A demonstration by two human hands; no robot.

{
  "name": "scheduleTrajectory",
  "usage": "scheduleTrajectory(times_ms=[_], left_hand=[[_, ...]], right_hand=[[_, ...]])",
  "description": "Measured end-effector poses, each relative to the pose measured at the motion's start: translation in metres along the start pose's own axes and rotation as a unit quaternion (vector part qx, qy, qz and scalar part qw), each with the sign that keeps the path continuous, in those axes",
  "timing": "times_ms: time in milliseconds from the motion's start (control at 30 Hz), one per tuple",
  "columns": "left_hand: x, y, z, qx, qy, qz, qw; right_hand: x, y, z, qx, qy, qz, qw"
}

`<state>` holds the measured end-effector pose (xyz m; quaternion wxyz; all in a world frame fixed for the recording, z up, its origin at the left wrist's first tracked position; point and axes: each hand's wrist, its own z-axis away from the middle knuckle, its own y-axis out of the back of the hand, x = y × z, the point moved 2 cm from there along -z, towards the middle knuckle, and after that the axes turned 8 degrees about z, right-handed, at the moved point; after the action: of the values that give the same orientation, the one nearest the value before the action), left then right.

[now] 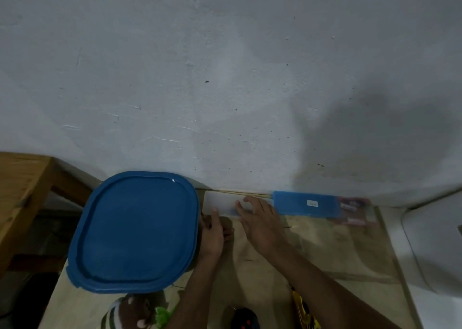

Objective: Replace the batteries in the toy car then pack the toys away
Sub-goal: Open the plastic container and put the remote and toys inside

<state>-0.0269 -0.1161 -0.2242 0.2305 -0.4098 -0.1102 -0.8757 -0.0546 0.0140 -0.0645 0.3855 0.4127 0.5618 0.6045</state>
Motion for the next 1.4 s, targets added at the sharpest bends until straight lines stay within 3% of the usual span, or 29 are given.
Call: scheduleTrajectory(times_ms=[433,633,833,1033,1100,1200,1300,1400], left_hand=[[0.090,0.000,0.056,0.008,-0.044,0.006,0.999],[0.118,0.004,0.081,-0.069,0.038,-0.017,0.997],[0.137,0.007,0.136,-0.132,-0.011,-0.089,0.987],[0.160,0.049,0.193,-0.064,-0.134,-0.034,0.988],[0.170,0.076,0.205,-0.008,-0.235,-0.043,0.971],[0.184,0.121,0.221,0.093,-0.314,-0.003,0.945],[0.190,0.167,0.216,0.201,-0.313,0.011,0.928],[0.191,0.207,0.194,0.240,-0.253,-0.017,0.937]], right_hand=[[0.006,0.001,-0.020,-0.032,0.000,-0.015,0.999],[0.011,0.037,-0.004,-0.078,-0.085,-0.251,0.961],[0.009,0.083,0.046,-0.049,-0.144,-0.398,0.904],[-0.005,0.115,0.087,-0.038,-0.110,-0.467,0.877],[-0.015,0.116,0.092,-0.029,-0.088,-0.477,0.874],[-0.038,0.118,0.096,-0.043,-0.063,-0.485,0.871],[-0.067,0.122,0.094,-0.064,-0.025,-0.462,0.884],[-0.102,0.119,0.082,-0.093,0.017,-0.393,0.915]])
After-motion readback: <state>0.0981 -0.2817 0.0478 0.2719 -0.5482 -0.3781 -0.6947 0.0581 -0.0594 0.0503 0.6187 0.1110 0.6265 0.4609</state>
